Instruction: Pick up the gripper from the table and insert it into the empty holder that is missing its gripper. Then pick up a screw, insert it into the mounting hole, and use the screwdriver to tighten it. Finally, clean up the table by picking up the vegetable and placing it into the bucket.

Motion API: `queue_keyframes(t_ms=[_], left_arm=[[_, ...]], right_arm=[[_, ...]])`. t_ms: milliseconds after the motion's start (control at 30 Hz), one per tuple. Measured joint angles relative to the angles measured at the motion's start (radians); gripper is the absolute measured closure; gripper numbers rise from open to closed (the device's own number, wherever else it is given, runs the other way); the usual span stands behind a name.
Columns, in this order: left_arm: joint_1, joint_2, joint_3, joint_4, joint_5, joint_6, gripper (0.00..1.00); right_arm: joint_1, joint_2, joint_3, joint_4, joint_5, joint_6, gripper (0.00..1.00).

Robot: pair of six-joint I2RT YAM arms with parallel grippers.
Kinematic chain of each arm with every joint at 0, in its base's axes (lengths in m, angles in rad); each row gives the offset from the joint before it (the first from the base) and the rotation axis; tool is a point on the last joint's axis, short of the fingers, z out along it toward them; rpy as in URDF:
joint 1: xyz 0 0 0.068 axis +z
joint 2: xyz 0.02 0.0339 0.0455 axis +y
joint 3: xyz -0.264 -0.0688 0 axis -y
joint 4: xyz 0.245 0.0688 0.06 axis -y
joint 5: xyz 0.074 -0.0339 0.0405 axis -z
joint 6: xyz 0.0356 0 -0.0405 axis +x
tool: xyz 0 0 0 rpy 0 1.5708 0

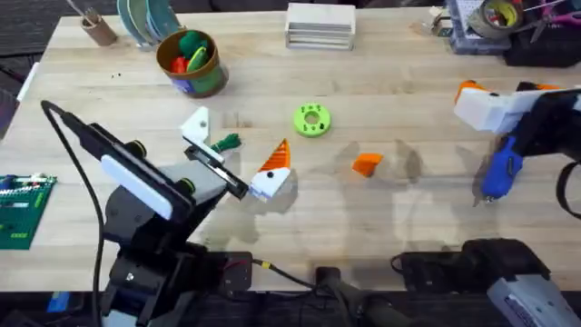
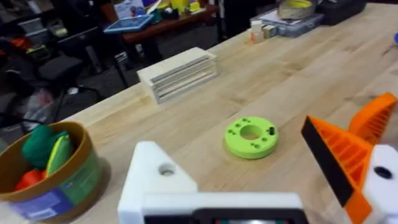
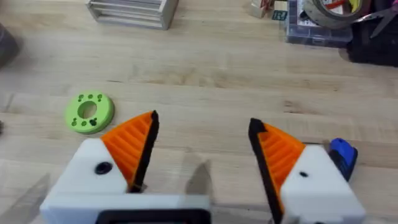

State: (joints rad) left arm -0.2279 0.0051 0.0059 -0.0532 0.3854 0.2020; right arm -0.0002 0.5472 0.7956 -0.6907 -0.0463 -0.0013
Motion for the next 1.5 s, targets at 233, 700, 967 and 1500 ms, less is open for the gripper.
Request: queue_keyframes(t_ms=[233, 700, 967, 1500], left_arm=[[0.000, 0.000, 0.000, 0.002, 0.156, -0.072, 0.008], [0.000, 0.000, 0.000, -0.008, 0.433, -0.186, 0.008], [0.000, 0.000, 0.000, -0.011, 0.489, -0.188, 0.008], [0.000, 0.000, 0.000, -0.012, 0.495, -0.188, 0.008]], right_arm=[[0.000, 0.000, 0.000, 0.000, 0.000, 0.000, 0.054], [0.000, 0.000, 0.000, 0.000, 0.000, 0.000, 0.056], [0.000, 0.000, 0.000, 0.000, 0.000, 0.000, 0.055], [0.005, 0.026, 0.000, -0.066, -0.112, -0.013, 0.054]])
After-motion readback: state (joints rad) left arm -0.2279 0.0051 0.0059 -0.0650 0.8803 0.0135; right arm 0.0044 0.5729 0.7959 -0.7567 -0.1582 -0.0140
